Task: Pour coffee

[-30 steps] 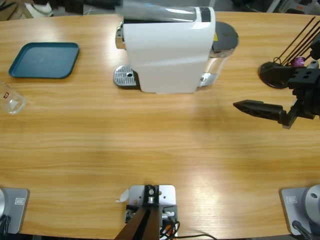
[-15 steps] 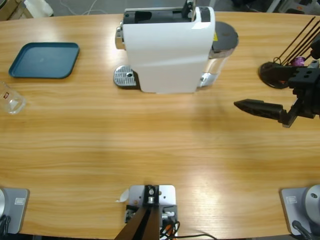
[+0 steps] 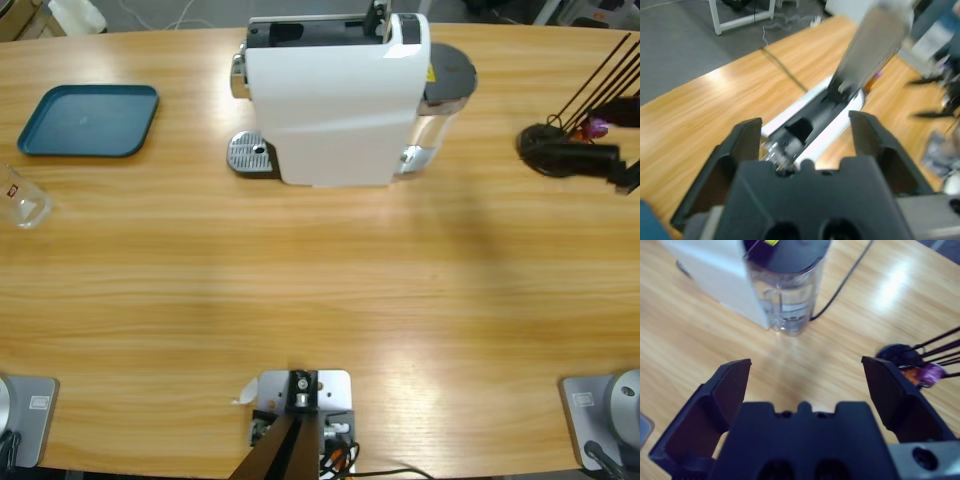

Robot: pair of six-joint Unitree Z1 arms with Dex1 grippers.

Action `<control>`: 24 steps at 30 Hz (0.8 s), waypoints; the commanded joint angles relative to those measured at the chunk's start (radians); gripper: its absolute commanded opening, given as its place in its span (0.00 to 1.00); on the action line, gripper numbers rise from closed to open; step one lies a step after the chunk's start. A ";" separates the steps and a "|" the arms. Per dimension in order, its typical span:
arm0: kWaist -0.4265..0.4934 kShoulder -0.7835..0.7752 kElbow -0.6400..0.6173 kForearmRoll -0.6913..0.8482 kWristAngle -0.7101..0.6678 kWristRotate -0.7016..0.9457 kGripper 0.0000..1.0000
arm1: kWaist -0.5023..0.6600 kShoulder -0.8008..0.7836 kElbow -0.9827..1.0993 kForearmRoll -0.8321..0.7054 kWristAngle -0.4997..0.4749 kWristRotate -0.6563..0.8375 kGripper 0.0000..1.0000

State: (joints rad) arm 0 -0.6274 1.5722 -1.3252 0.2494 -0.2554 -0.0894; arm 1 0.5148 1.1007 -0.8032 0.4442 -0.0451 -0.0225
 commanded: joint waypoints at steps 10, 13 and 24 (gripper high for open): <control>-0.104 -0.077 0.223 0.234 0.202 0.163 1.00 | -0.198 -0.007 0.061 -0.048 -0.383 0.092 0.97; -0.104 -0.083 0.252 0.232 0.216 0.134 1.00 | -0.271 0.023 0.082 -0.052 -0.334 0.142 0.89; -0.095 -0.093 0.315 0.223 0.235 0.096 1.00 | -0.343 0.228 0.187 -0.263 -0.231 0.206 0.76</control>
State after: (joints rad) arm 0 -0.7239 1.5010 -1.0603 0.4679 -0.0446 0.0199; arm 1 0.2133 1.2087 -0.6821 0.2821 -0.3199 0.1507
